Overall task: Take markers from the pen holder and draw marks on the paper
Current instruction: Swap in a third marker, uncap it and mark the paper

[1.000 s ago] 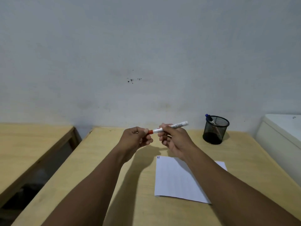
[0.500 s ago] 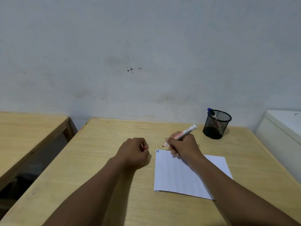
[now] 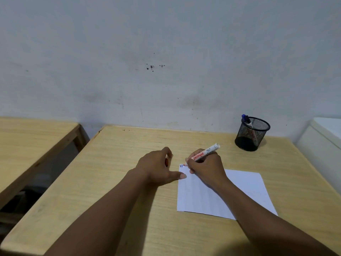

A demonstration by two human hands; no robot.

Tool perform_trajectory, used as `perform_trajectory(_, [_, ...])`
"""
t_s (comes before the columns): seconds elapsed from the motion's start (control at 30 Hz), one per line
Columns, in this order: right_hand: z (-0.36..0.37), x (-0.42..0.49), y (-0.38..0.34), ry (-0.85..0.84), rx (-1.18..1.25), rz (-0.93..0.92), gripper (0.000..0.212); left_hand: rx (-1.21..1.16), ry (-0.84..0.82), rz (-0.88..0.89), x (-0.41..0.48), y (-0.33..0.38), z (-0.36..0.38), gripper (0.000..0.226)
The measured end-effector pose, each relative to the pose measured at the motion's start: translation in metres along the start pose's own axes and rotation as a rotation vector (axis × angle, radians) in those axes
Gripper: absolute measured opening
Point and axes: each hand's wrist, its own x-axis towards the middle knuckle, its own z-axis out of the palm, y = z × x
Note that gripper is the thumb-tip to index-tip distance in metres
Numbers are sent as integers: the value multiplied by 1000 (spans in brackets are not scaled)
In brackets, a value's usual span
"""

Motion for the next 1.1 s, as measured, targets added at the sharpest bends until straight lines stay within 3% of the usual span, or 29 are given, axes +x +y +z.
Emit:
perform_trajectory(0.27, [0, 0, -1, -44, 8, 39, 4, -26, -11, -20, 1, 0, -1, 83])
perform_trajectory(0.33, [-3, 1, -5, -29, 91, 71, 6, -95, -15, -22, 4, -4, -1, 67])
perform_trajectory(0.47, [-16, 6, -23, 59, 296, 140, 11, -332, 31, -22, 15, -22, -10, 8])
perform_trajectory(0.57, [-37, 18, -54, 42, 357, 147, 8, -693, 83, -41, 21, -15, -26, 6])
perform_trajectory(0.73, [-75, 31, -105, -88, 523, 169, 12, -1129, 67, -15, 34, 38, -55, 24])
perform_trajectory(0.93, [-102, 31, -128, -1, 567, 115, 14, -1338, -3, 47, 58, 88, -58, 23])
perform_trajectory(1.1, [-118, 32, -125, 17, 547, 92, 16, -1379, -41, 93, 72, 117, -54, 21])
